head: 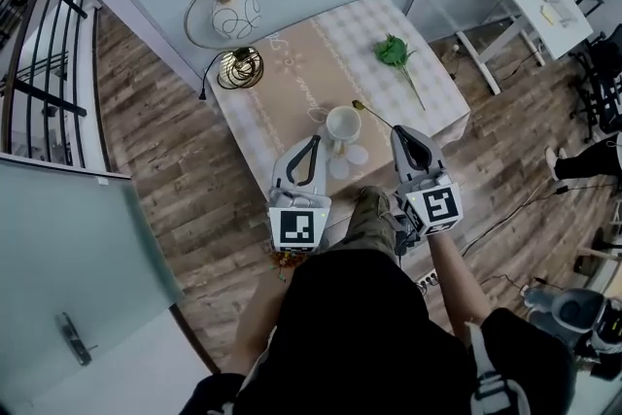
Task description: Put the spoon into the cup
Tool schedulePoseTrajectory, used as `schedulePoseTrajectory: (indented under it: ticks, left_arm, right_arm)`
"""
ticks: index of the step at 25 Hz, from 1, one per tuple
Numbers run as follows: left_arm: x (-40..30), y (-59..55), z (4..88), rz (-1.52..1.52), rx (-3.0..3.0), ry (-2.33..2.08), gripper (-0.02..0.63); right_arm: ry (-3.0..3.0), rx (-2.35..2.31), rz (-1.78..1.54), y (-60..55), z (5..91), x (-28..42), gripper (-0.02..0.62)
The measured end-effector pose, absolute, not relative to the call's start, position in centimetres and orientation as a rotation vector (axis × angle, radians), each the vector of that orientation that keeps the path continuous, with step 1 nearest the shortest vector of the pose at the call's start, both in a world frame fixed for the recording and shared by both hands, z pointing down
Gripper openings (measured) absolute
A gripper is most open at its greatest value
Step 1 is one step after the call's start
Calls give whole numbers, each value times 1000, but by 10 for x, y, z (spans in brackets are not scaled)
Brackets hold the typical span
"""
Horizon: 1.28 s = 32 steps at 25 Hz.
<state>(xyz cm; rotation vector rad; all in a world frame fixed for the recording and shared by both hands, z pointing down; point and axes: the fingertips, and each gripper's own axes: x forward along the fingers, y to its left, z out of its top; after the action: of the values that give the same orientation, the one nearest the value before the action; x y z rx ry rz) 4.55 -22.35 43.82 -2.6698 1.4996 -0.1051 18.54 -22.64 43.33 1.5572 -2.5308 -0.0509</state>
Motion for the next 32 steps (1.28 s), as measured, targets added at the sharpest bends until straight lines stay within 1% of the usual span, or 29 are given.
schedulePoseTrajectory:
  ticks: [10, 16, 19, 32]
  left_arm:
    - [49, -228, 445, -130, -2660, 1466, 17]
    - [43, -228, 445, -89, -2683, 1489, 17]
    - [42, -226, 439, -26, -2675, 1466, 17]
    - [28, -221, 439, -21, -2677, 1489, 18]
  right_arm:
    - [-2525, 1575, -70, -243, 438, 183, 8]
    - [-2499, 1569, -67, -246, 444, 176, 8]
    - [-2493, 1558, -53, -246, 455, 174, 8]
    - [-2445, 1519, 20, -248, 496, 168, 8]
